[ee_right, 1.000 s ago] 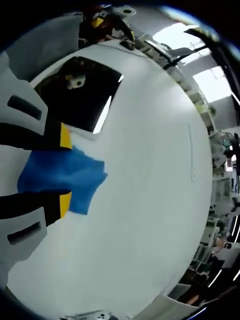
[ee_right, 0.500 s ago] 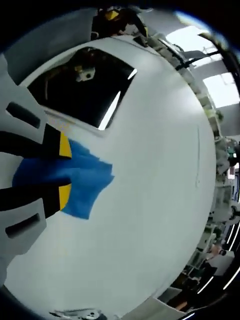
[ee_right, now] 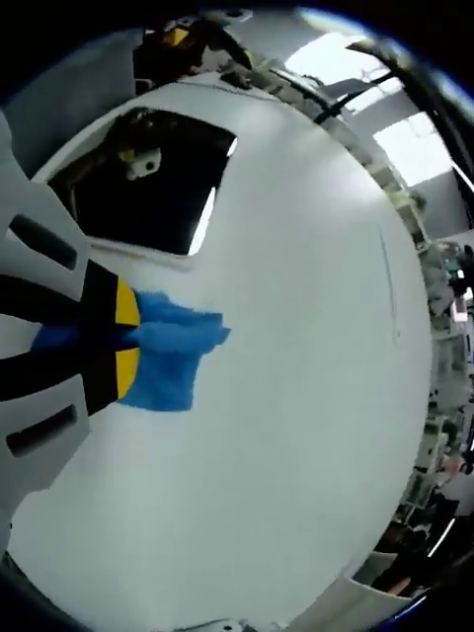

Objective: Wipe the mirror surface with the cleaning cloth until all visible marks leave the cleaned area.

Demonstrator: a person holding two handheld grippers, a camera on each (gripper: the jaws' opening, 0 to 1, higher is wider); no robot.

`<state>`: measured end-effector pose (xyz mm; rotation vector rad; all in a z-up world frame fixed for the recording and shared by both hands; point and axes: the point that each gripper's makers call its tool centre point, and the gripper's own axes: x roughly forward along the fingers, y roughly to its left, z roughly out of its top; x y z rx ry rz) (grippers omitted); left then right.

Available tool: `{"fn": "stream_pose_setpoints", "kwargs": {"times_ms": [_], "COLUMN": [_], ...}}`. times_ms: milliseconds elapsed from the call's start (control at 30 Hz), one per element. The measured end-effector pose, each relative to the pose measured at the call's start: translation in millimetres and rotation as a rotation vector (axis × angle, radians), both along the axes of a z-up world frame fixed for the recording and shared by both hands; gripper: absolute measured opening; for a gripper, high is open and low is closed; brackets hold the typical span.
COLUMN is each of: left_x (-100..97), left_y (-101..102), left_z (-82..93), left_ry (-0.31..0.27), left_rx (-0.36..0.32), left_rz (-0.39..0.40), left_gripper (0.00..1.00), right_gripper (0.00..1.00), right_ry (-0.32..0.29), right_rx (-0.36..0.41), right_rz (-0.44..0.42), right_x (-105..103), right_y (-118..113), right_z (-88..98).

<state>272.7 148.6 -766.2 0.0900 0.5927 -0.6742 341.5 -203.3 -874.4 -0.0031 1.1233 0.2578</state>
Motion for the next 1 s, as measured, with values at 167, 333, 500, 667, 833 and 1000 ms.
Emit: {"fn": "stream_pose_setpoints", "kwargs": {"times_ms": [167,333,500,667,833,1000], "left_x": [7.7,14.5,14.0,12.8,15.6,16.4], "left_y": [13.8,31.2,37.8,37.3,36.0,34.2], "left_z": [0.0,1.6,3.5,-0.7,1.1,-0.4], "left_ry": [-0.014,-0.027,-0.040,-0.026,-0.031,-0.024], "left_rx": [-0.006,-0.005,-0.014,-0.010,-0.009,-0.018], "left_rz": [0.002,0.028,0.037,0.030,0.026,0.032], "left_gripper": [1.00,1.00,1.00,1.00,1.00,1.00], "right_gripper": [0.00,0.00,0.00,0.00,0.00,0.00], "right_ry": [-0.014,-0.015,-0.002,0.015,0.026,0.034], "right_rx": [0.004,0.024,0.052,0.066,0.083,0.104], "right_rz": [-0.020,-0.040,-0.048,-0.044,-0.042,-0.033], "right_x": [6.6,9.6,11.1,7.5,3.9,3.7], "right_y": [0.8,-1.1,1.4,3.6,6.7,18.1], "right_z": [12.8,32.5,45.3,45.5,46.8,47.9]}}
